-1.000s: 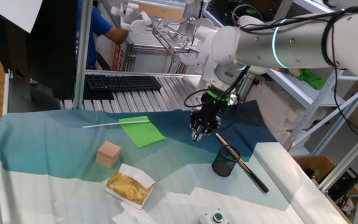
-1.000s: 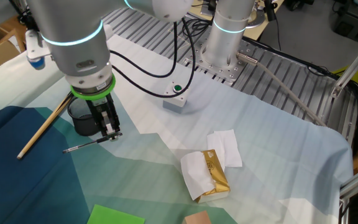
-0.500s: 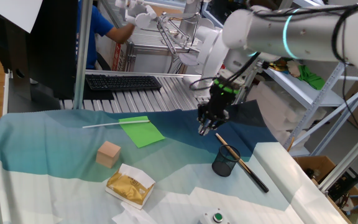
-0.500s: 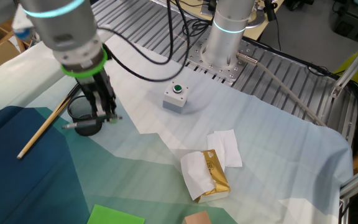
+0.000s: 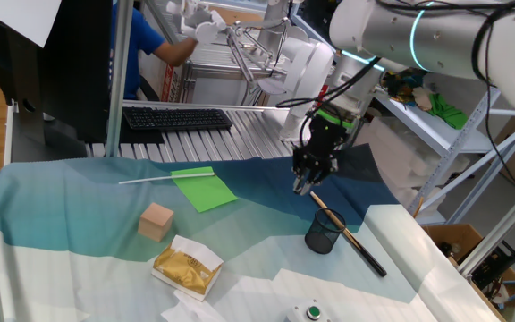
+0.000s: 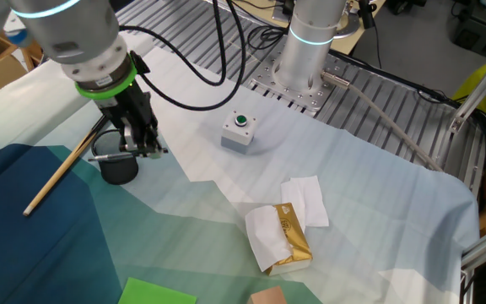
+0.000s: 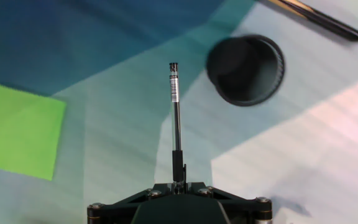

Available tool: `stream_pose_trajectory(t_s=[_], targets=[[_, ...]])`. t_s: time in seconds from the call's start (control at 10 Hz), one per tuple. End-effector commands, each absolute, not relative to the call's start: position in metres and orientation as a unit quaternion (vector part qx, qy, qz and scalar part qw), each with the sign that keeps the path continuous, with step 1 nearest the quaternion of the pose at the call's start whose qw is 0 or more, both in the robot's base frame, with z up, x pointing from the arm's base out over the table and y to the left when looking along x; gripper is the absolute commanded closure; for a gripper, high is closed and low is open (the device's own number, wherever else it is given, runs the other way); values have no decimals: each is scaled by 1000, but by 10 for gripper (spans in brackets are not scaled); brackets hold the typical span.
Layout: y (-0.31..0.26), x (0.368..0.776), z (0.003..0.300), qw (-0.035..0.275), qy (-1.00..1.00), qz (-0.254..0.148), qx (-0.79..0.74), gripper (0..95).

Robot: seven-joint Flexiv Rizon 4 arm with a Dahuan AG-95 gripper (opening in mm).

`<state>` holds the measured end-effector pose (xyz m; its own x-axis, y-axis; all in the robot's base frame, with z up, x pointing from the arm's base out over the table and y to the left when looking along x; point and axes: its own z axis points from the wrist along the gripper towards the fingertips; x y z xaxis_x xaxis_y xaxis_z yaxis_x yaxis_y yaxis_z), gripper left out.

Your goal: Put the pen into the pen holder

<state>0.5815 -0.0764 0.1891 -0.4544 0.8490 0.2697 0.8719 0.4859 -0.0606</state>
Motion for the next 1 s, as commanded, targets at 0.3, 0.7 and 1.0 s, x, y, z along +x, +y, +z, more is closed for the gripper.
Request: stream_pose_trajectory(t_s=[0.3,0.7,1.0], targets=[[-103,585,160,174,-834,-41,-522,950],[-114,576,156,212,-820,-50,-530,950],[-114,556,156,230,-806,-61,-541,950]])
